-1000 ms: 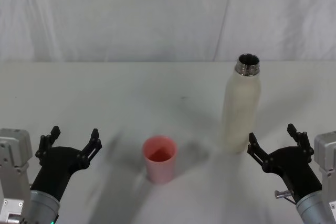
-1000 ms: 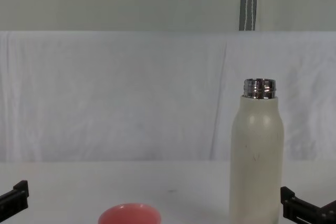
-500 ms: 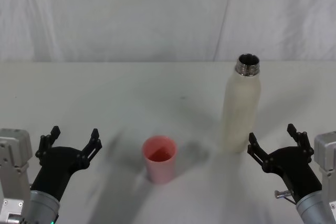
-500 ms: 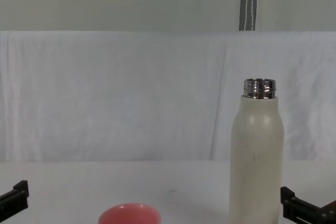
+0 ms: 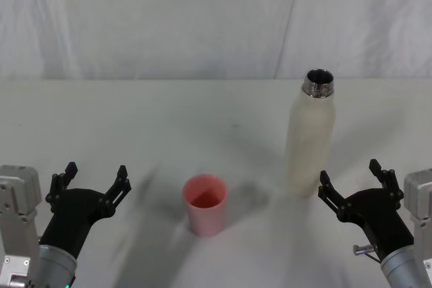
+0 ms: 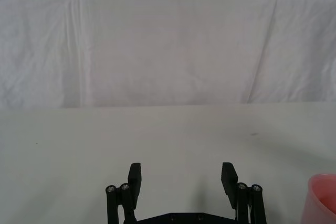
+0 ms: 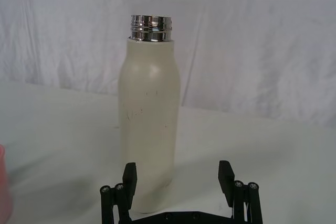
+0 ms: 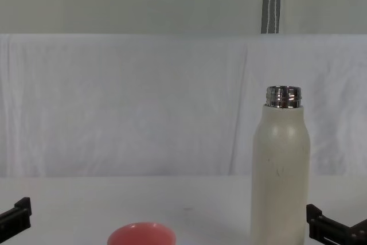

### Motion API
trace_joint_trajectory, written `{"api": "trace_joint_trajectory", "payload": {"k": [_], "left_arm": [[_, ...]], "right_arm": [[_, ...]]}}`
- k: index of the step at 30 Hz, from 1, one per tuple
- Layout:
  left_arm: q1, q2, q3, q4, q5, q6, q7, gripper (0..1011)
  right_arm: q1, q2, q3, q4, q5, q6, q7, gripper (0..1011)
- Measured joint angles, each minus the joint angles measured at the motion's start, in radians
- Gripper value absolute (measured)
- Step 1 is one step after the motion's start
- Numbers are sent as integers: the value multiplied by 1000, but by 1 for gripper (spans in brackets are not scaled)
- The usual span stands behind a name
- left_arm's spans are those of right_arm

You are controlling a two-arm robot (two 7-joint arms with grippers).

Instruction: Grasp the thermos with one hand and pour water into the cup lid.

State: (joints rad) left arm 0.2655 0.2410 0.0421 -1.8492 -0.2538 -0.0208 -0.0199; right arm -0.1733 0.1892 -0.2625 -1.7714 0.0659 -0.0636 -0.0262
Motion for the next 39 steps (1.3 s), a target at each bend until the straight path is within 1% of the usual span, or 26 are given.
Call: {"api": "trace_joint_trajectory", "payload": {"k": [39], "left_arm": [[0, 0, 0, 0, 0, 0, 0, 1001]], "right_arm": [[0, 0, 0, 0, 0, 0, 0, 1002]]}}
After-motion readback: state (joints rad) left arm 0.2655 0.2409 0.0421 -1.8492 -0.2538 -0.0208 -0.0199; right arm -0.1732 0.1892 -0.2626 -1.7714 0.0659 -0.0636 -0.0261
